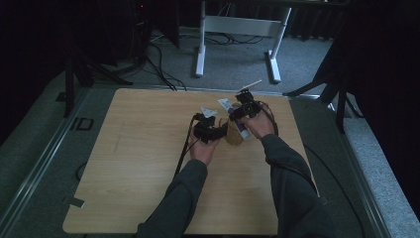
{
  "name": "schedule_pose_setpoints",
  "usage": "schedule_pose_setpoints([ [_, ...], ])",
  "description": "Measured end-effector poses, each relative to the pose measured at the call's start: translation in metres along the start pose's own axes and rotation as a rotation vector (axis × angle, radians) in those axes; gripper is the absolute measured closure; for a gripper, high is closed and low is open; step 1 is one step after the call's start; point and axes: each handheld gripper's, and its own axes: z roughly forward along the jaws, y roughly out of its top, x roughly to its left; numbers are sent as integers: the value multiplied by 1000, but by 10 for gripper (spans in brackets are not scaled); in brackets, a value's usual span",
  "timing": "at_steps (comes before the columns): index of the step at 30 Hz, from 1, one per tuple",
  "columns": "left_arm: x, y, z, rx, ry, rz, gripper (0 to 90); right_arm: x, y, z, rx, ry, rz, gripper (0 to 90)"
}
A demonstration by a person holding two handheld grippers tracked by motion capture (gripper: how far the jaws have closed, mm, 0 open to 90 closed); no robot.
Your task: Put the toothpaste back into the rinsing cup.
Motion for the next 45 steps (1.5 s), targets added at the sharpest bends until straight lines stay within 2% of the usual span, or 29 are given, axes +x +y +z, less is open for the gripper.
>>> schedule_pose_setpoints([
  [4,1,-1,1,0,2,-1,428,-1,4,1,-5,2,5,637],
  [6,1,-1,1,4,4,1,428,-1,6,2,12,7,5,635],
  [12,1,-1,1,2,5,1,428,4,11,0,44,-24,-30,692],
  [15,1,-2,1,2,7,1,428,7,12,-6,43,-49,-58,712],
  [19,1,-2,1,0,6,-2,428,8,13,-12,24,-42,-60,724],
  [21,0,-2,2,2,4,-2,428,8,14,-20,-5,-37,-62,736],
  [26,-1,-3,3,3,4,-1,428,8,15,-28,-33,-40,-59,746],
  [33,-1,-4,3,5,2,-1,428,2,18,-45,-151,-50,-10,752],
  [42,-1,-4,2,4,3,2,428,4,20,-40,-282,-68,28,748],
  [43,-1,-4,2,4,3,2,427,4,20,-40,-282,-68,28,748],
  [45,2,-5,1,7,7,2,427,5,17,-37,-329,-71,22,747],
])
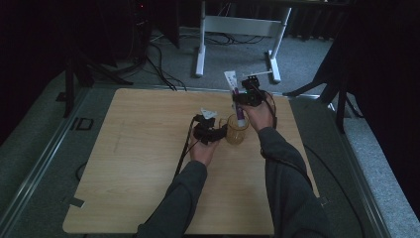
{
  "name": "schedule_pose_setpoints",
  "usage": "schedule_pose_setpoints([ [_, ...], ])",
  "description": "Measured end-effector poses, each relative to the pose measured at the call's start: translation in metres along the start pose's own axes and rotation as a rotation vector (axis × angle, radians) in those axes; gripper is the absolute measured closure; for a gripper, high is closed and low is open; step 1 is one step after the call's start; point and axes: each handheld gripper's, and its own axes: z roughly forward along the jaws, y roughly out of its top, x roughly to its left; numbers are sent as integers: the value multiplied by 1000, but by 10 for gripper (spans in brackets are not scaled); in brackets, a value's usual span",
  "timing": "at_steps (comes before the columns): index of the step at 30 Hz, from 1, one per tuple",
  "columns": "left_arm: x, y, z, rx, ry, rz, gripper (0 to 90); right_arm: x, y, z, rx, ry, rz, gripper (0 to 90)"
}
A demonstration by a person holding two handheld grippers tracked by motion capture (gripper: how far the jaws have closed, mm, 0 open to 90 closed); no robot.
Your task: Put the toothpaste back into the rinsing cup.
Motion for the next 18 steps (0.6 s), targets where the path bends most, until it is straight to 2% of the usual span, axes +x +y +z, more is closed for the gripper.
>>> schedule_pose_setpoints([
  [5,5,-2,-2,-1,11,-4,427,1,-8,4,-40,-4,-13,745],
  [7,6,-2,-3,0,16,0,427,1,-17,10,-56,-6,-30,744],
  [12,10,0,-6,-8,19,-6,427,2,-30,18,-70,-3,-31,741],
  [18,10,0,-6,-9,22,-7,427,4,-46,19,-77,0,-44,733],
])
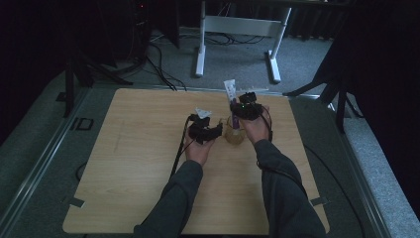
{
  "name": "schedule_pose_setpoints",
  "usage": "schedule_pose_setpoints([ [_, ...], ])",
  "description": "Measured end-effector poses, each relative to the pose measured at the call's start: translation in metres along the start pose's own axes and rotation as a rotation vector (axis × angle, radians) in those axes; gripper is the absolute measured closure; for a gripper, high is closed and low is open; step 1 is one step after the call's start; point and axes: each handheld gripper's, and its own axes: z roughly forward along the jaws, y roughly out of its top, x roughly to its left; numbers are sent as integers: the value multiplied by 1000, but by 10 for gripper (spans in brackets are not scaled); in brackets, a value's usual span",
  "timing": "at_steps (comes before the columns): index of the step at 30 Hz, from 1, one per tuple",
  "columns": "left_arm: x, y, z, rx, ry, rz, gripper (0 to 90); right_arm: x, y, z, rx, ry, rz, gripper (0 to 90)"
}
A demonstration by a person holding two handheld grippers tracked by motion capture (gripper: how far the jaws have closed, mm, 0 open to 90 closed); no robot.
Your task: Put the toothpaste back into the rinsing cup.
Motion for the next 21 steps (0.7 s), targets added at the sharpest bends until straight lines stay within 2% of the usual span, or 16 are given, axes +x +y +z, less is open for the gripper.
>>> schedule_pose_setpoints([
  [4,-1,-1,2,2,1,4,425,2,-11,-4,-6,2,-28,713],
  [8,-2,-4,3,8,0,2,425,5,-22,-6,6,-2,-61,638],
  [11,1,-7,3,17,7,4,424,3,-24,-15,-26,22,-33,611],
  [17,11,-12,0,25,25,4,420,-1,-24,-34,-61,32,-24,552],
  [21,25,-15,-5,28,53,-1,419,-10,-31,-46,-79,18,31,537],
])
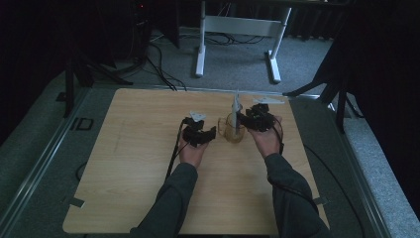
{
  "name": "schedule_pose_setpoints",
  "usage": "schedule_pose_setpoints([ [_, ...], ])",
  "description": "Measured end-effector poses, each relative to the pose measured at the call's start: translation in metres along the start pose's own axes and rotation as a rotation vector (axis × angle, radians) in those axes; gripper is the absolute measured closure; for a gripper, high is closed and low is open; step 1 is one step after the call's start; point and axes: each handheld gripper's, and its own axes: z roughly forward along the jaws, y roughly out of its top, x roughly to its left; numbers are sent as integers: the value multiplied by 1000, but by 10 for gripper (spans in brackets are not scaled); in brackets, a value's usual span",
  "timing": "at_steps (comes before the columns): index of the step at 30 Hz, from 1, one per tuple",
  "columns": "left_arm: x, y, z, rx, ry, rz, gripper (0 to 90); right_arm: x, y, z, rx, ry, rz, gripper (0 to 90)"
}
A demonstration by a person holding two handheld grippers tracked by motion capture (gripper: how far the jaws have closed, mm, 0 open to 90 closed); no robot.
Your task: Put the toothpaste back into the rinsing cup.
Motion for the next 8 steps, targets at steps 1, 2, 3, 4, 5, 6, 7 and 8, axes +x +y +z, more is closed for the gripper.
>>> schedule_pose_setpoints([
  [1,4,-1,-1,1,7,0,419,-3,-2,-2,0,-2,20,530],
  [2,9,-2,-3,4,16,-1,418,-7,-5,-5,0,-3,43,526],
  [3,13,-4,-4,6,23,-2,418,-10,-8,-6,3,-6,65,523],
  [4,18,-6,-6,10,32,1,416,-14,-11,-8,8,-9,86,517],
  [5,22,-8,-7,16,44,3,415,-17,-13,-10,16,-12,105,511],
  [6,27,-10,-9,20,53,-1,414,-20,-16,-11,25,-14,123,505],
  [7,32,-13,-10,24,62,-2,411,-23,-19,-12,30,-16,140,501],
  [8,37,-16,-12,32,74,-4,410,-26,-22,-13,32,-18,151,494],
])
